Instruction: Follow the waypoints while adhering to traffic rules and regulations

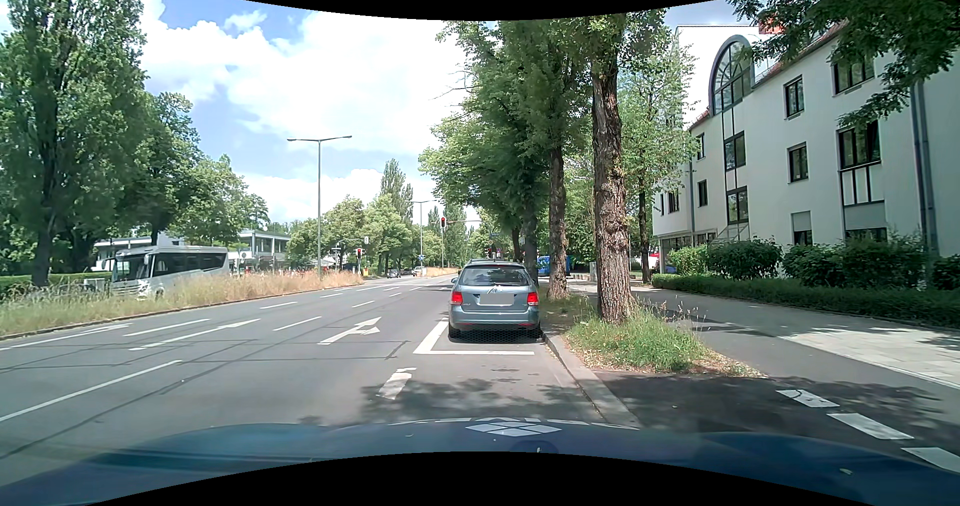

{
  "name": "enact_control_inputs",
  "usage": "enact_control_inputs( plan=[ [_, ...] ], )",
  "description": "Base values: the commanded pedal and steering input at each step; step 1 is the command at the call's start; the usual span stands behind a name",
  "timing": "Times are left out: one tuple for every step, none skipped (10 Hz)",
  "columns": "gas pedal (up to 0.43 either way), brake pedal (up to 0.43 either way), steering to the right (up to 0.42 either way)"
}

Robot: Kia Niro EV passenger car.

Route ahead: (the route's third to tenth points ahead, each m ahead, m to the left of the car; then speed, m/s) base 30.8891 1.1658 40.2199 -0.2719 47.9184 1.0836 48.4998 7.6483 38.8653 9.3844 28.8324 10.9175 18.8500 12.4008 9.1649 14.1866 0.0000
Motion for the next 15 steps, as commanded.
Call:
enact_control_inputs(
  plan=[
    [0.000, 0.384, 0.000],
    [0.000, 0.384, 0.000],
    [0.000, 0.384, 0.000],
    [0.000, 0.384, 0.000],
    [0.000, 0.384, 0.000],
    [0.000, 0.384, 0.000],
    [0.000, 0.384, 0.000],
    [0.000, 0.390, 0.000],
    [0.000, 0.390, -0.002],
    [0.000, 0.390, -0.002],
    [0.000, 0.390, 0.000],
    [0.000, 0.390, 0.000],
    [0.000, 0.390, 0.000],
    [0.000, 0.390, 0.000],
    [0.000, 0.390, 0.000]
  ],
)
